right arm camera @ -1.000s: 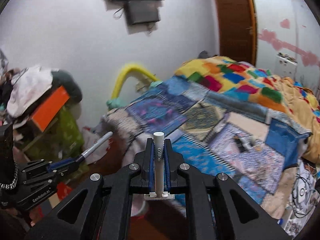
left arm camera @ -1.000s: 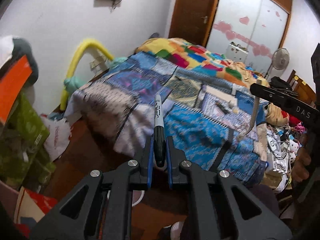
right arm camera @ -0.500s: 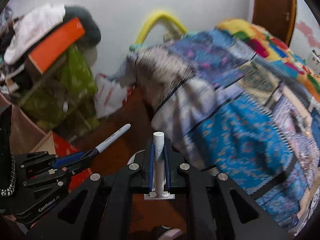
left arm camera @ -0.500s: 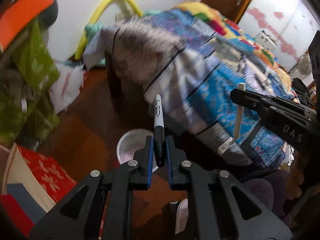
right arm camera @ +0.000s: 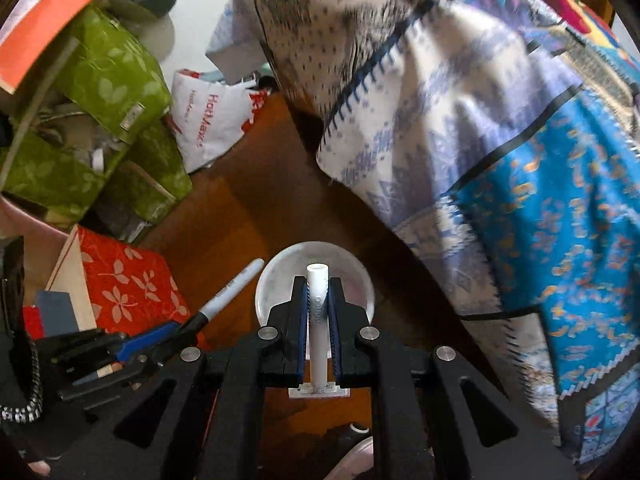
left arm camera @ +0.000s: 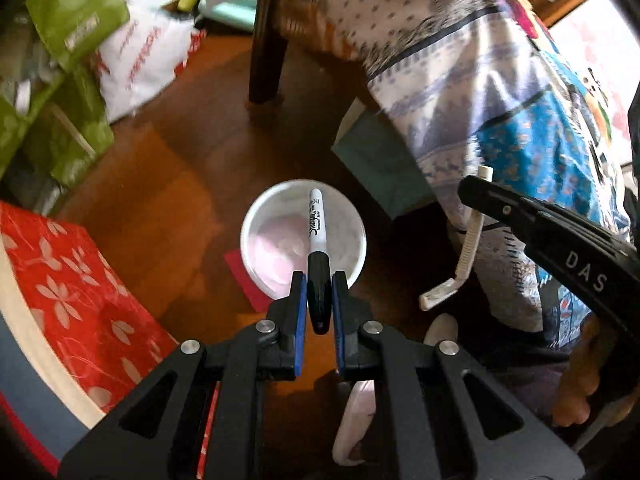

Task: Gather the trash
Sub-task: 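Open both tools to drop the marker and stick into the bin, then move both tools back over the bed toward the white cables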

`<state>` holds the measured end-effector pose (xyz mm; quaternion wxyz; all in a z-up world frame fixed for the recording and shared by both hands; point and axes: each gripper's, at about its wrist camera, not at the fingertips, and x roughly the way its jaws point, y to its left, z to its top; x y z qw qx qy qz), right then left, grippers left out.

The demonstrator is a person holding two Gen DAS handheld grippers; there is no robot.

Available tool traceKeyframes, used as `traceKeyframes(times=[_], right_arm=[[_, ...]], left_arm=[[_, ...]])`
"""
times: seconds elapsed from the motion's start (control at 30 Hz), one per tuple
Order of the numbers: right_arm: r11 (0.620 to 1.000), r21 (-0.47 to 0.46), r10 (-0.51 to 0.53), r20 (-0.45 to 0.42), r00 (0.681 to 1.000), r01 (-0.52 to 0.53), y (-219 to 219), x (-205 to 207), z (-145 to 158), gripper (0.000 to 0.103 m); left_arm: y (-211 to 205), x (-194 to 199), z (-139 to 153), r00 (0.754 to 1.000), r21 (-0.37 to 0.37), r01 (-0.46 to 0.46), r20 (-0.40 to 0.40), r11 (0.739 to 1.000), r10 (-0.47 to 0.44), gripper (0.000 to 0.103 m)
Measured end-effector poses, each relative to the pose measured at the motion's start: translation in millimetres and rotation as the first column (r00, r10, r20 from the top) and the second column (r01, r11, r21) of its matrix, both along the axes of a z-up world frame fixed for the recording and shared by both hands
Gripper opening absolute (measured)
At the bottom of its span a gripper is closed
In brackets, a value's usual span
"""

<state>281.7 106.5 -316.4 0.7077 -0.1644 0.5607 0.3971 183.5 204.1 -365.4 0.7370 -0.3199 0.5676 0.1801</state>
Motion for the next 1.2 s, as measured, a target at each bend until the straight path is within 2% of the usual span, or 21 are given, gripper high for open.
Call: traceKeyframes(times=[0.23, 0.3, 0.33, 0.4, 0.5, 0.83, 1.2], right_arm=[[1.000, 0.002, 0.005, -0.100, 0.995, -0.004, 12.1, 9.6, -19.8, 0.009], [1.000, -0.005, 0.012, -0.133, 0.991, -0.013, 14.7, 10.6, -24.1, 0.011], [1.000, -0.011, 0.015, -0.139, 0.990, -0.017, 15.4, 10.2, -25.9, 0.012], [0.999, -0.034, 0.022, -0.144, 0.989, -0.027, 15.7, 7.7, -28.9, 0.024], [0.998, -0.038, 0.035, -0.160, 0.986, -0.041, 13.3, 3.3, -30.7, 0.030], [0.998, -0.014, 0.059, -0.091, 0.994, -0.060, -14.5, -5.1, 1.5, 0.031], [0.993, 0.119, 0.012, 0.081, 0.997, -0.022, -64.6, -13.5, 81.7, 0.031]], left_arm=[[4.9, 15.9, -23.4, 0.999, -0.048, -0.014, -0.038, 0.999, 0.012, 0.011], [7.5, 18.2, -27.5, 0.998, -0.058, -0.021, -0.061, 0.998, 0.018, 0.021], [8.5, 18.5, -28.5, 0.997, -0.057, -0.024, -0.069, 0.998, 0.020, 0.023], [8.9, 17.9, -27.5, 0.997, -0.040, -0.027, -0.075, 0.999, 0.023, 0.024], [7.8, 14.9, -21.0, 0.997, -0.028, -0.020, -0.069, 0.999, 0.018, 0.024], [-4.2, 3.6, 24.9, 1.000, 0.062, 0.002, -0.007, 0.998, -0.001, 0.024], [-37.0, -9.6, 112.5, 0.990, 0.193, 0.017, 0.132, 0.981, -0.043, 0.024]])
